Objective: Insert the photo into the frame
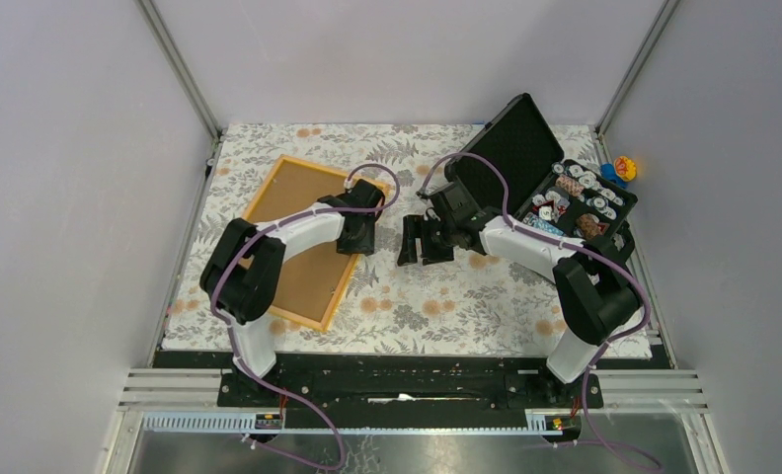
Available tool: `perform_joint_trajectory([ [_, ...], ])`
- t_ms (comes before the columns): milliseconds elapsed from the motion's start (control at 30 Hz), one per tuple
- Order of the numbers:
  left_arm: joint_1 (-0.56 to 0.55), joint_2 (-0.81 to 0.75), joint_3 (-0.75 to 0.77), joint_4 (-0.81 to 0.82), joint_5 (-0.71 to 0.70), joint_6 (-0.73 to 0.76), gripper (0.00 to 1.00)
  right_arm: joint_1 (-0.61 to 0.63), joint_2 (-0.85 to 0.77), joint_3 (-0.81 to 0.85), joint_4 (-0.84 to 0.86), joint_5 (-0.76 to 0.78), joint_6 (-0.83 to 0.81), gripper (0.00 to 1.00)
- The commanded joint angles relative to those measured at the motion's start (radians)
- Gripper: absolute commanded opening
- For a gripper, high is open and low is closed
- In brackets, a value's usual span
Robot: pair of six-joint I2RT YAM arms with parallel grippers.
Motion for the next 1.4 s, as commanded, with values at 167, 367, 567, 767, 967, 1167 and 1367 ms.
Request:
perform_joint_trajectory([
  [167,-0.02,0.103,0.077,-0.013,-0.064,0.02,0.3,0.001,-0.035,-0.055,0.091,-0.059,0.009,0.74],
  [367,-0.031,0.131,0.075,-0.027,-0.096,0.028,0.36,-0.003,-0.013,-0.077,0.122,-0.066,0.088,0.86],
  [567,-0.033,0.17,0.069,-0.026,-0.09,0.029,0.37,-0.006,0.007,-0.051,0.131,-0.063,0.126,0.88],
  [767,-0.042,0.174,0.107,-0.068,-0.115,0.054,0.07,-0.053,0.033,-0.042,0.111,-0.061,0.204,0.9],
  [967,-0.055,0.033,0.115,-0.088,-0.13,0.081,0.0,-0.067,0.126,0.047,0.088,-0.117,0.356,0.88],
  [1167,-0.058,-0.066,0.097,-0.085,-0.097,0.091,0.0,-0.067,0.189,0.11,0.164,-0.112,0.548,0.85],
  [1367,-0.058,-0.142,0.053,-0.086,-0.076,0.097,0.0,-0.066,0.24,0.181,0.2,-0.087,0.669,0.84],
])
